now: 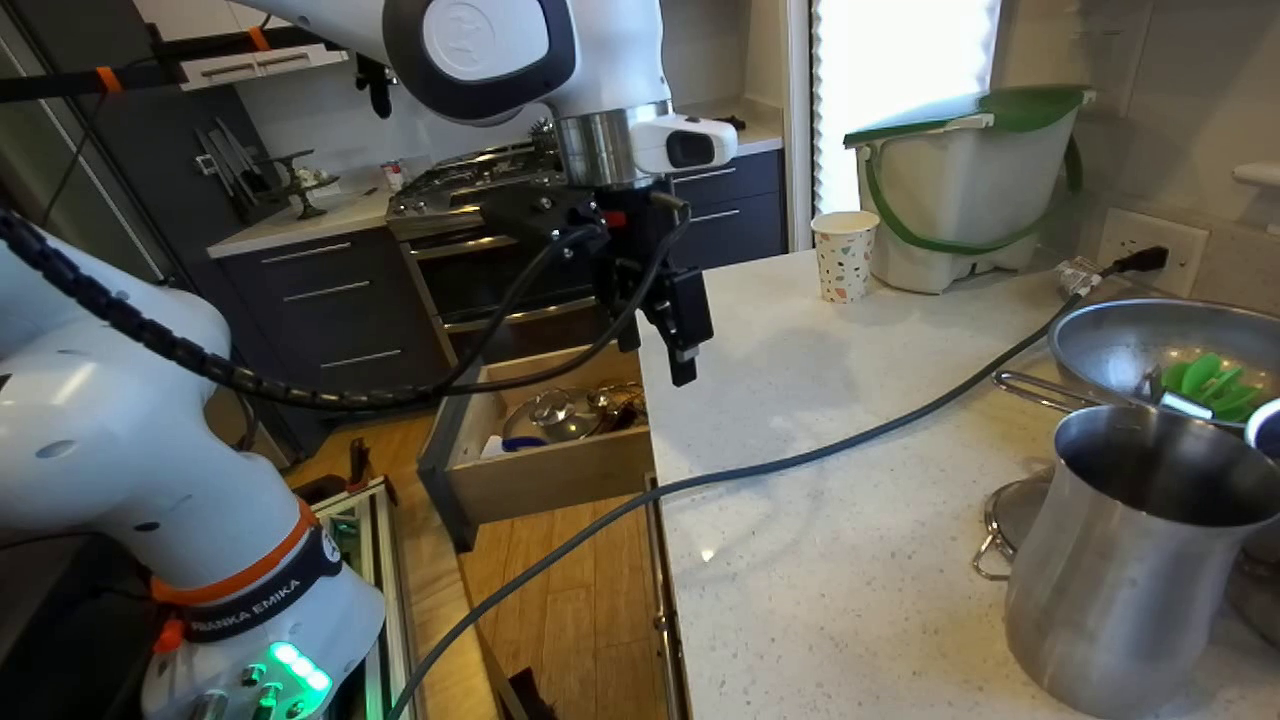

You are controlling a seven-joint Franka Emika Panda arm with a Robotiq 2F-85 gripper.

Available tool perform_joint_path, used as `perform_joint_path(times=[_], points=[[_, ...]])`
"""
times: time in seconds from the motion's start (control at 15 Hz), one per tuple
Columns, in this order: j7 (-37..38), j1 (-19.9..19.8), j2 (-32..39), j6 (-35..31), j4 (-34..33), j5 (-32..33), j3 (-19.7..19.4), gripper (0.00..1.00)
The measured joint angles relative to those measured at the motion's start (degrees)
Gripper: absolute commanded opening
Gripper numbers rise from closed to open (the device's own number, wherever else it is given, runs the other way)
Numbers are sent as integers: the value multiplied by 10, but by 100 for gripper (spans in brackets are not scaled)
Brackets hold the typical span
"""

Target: Remove a metallic measuring spoon from the drawer and place it on the counter top

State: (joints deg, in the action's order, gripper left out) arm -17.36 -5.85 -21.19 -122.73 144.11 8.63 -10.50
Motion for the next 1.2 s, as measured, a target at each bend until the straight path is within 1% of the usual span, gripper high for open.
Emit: perform_joint_path(times=[0.13, 0.2, 0.47, 0.73, 0.93, 1.2], points=[[19, 11, 3, -2, 8, -23, 17, 100], [27, 21, 4, -6, 14, -44, 26, 100], [54, 78, 4, -10, 35, -140, 73, 100], [97, 126, 21, -10, 44, -205, 119, 100], [108, 144, 49, -13, 45, -220, 140, 100], [108, 144, 59, -17, 43, -222, 139, 100]])
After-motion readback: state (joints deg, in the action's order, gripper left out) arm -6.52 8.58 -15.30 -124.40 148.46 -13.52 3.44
